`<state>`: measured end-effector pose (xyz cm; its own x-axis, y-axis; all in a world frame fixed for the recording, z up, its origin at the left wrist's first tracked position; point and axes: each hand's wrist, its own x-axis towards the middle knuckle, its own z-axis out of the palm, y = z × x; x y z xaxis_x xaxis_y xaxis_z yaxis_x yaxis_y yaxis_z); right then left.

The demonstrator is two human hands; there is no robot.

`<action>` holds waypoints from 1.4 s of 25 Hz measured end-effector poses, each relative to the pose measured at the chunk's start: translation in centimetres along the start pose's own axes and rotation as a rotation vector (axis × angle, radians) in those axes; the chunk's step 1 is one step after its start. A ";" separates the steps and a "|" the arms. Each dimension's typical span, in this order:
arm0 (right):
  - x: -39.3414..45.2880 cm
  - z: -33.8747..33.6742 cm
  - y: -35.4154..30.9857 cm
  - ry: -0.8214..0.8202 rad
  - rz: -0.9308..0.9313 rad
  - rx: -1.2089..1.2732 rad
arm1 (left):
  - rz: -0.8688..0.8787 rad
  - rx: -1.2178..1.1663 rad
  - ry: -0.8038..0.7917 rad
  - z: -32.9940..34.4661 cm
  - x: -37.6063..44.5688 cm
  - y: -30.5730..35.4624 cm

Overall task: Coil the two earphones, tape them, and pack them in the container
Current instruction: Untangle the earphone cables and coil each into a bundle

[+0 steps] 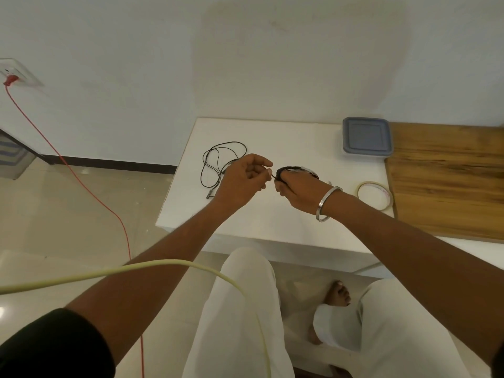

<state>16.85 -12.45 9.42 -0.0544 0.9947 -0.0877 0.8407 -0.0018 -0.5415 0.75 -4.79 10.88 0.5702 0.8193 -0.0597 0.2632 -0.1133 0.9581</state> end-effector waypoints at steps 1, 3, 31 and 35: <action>0.0 0.1 -0.2 -0.013 -0.009 0.005 | -0.004 -0.005 0.027 0.0 0.0 -0.1; 0.1 0.2 -0.5 -0.032 -0.034 -0.029 | -0.004 -0.012 0.063 0.1 0.0 -0.2; 0.5 1.7 0.5 -0.197 -0.238 -0.297 | -0.325 -0.106 -0.140 0.2 0.4 -2.4; 0.2 1.9 0.5 -0.118 -0.252 -0.235 | -0.443 -0.356 -0.159 -0.1 0.2 -2.7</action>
<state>16.27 -12.42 7.57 -0.3257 0.9421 -0.0794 0.8931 0.2789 -0.3531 0.07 -4.25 8.28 0.5824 0.6480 -0.4907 0.2408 0.4390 0.8656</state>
